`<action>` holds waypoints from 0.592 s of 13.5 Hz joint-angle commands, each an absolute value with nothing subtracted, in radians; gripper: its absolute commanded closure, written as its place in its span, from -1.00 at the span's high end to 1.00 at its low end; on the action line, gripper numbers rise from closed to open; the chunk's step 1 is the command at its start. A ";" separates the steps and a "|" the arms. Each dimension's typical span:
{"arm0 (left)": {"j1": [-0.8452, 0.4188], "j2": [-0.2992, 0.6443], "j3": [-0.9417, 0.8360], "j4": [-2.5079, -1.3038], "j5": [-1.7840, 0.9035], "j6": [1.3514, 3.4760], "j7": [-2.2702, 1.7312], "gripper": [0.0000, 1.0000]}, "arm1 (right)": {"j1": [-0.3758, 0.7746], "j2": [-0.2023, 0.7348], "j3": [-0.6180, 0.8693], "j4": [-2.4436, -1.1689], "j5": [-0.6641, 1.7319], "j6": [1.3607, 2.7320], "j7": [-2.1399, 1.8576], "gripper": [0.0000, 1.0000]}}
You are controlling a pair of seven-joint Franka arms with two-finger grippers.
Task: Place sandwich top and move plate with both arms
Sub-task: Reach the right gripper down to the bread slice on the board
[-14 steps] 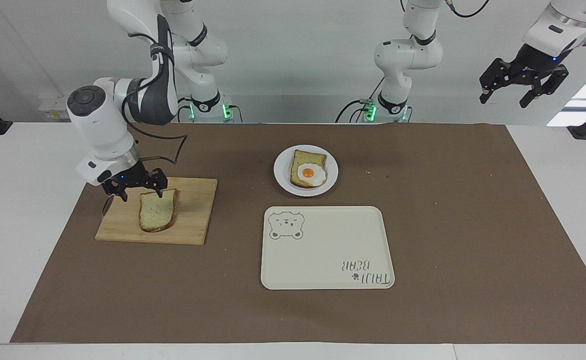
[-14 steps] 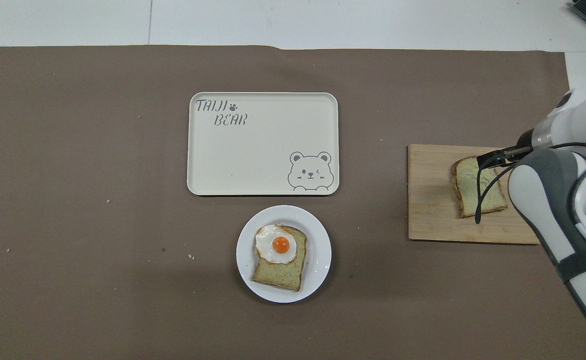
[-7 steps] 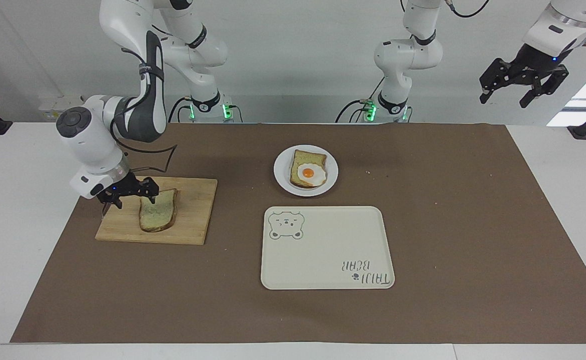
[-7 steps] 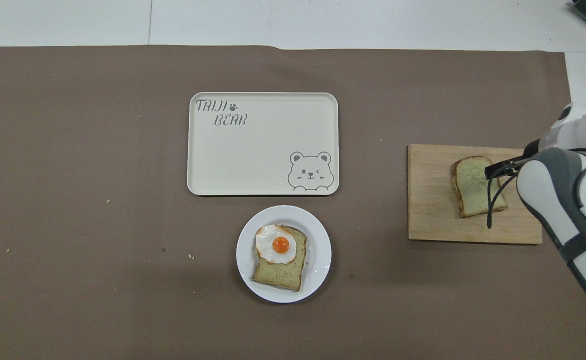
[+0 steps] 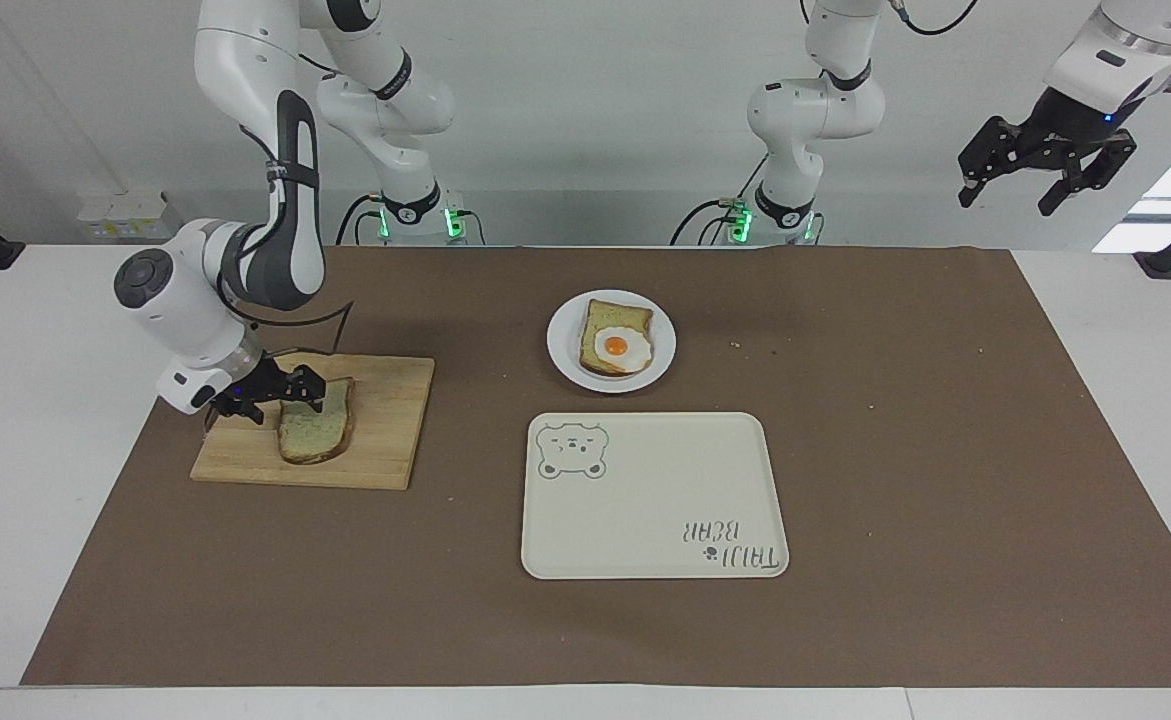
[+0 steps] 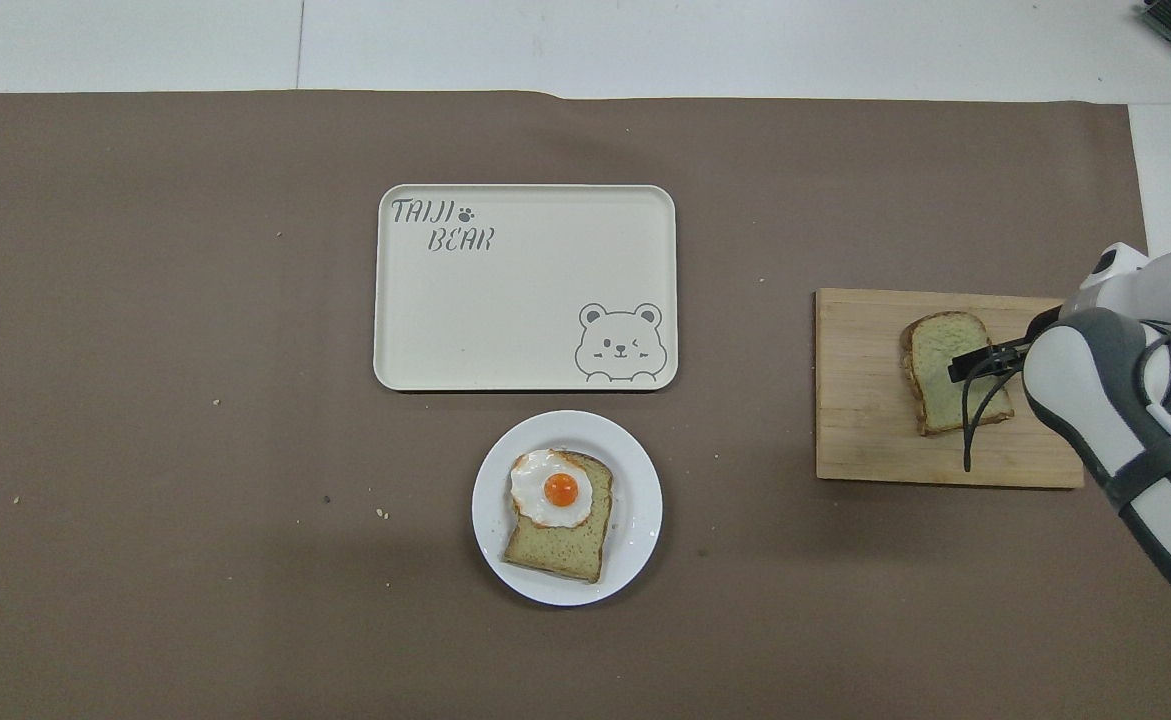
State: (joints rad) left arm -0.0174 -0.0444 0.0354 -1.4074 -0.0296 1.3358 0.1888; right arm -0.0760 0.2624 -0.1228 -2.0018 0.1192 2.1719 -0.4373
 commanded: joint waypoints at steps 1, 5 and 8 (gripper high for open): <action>-0.008 -0.071 0.031 -1.434 -0.026 1.331 0.183 1.00 | -0.092 0.255 -0.115 -2.025 0.152 2.197 -0.500 0.75; -0.008 -0.069 0.031 -1.434 -0.026 1.331 0.183 1.00 | -0.094 0.256 -0.115 -2.031 0.152 2.198 -0.506 0.11; -0.008 -0.069 0.031 -1.434 -0.026 1.331 0.183 1.00 | -0.094 0.258 -0.115 -2.033 0.153 2.198 -0.506 -0.55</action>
State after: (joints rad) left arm -0.0174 -0.0444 0.0354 -1.4074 -0.0296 1.3358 0.1888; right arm -0.0811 0.2623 -0.1247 -2.0119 0.1212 2.1786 -0.4622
